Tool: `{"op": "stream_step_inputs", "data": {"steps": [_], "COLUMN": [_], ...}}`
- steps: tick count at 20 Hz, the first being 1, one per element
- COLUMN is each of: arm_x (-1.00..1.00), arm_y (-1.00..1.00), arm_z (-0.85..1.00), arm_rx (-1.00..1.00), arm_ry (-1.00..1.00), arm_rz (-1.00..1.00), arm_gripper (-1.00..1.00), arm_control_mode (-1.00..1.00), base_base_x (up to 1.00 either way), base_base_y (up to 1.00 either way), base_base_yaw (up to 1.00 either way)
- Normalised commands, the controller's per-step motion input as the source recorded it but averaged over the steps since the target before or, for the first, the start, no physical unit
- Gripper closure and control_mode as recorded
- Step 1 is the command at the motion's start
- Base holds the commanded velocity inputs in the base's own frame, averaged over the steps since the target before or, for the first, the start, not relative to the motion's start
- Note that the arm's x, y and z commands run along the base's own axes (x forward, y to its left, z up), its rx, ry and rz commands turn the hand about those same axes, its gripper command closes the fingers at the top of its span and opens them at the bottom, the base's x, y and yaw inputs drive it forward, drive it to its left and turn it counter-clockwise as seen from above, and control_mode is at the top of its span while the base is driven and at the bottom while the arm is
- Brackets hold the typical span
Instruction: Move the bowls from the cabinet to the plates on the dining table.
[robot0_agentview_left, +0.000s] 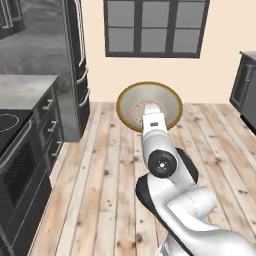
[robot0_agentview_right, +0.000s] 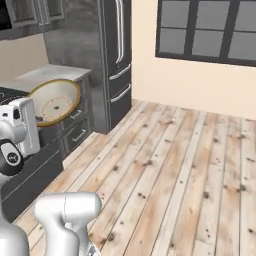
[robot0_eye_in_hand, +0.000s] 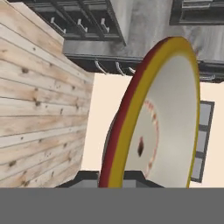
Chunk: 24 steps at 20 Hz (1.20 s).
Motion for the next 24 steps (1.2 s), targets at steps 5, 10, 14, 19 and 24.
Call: {"op": "stream_step_inputs", "data": {"steps": [5,10,14,19,24], "arm_x": [0.00,0.00,0.00,0.00,0.00], "arm_y": [0.00,0.00,0.00,0.00,0.00], "arm_z": [0.00,0.00,0.00,0.00,0.00], "arm_rx": [0.00,0.00,0.00,0.00,0.00], "arm_ry": [0.00,0.00,0.00,0.00,0.00], "arm_rz": [0.00,0.00,0.00,0.00,0.00], "arm_gripper": [1.00,1.00,1.00,1.00,1.00], "arm_control_mode": [1.00,1.00,1.00,1.00,1.00], "base_base_x": [-0.39,-0.01,0.04,0.11,0.06], "base_base_y": [-0.66,-0.72,-0.64,-0.59,-0.39], "base_base_yaw": [-0.39,-0.49,-0.55,-0.54,-0.45]}}
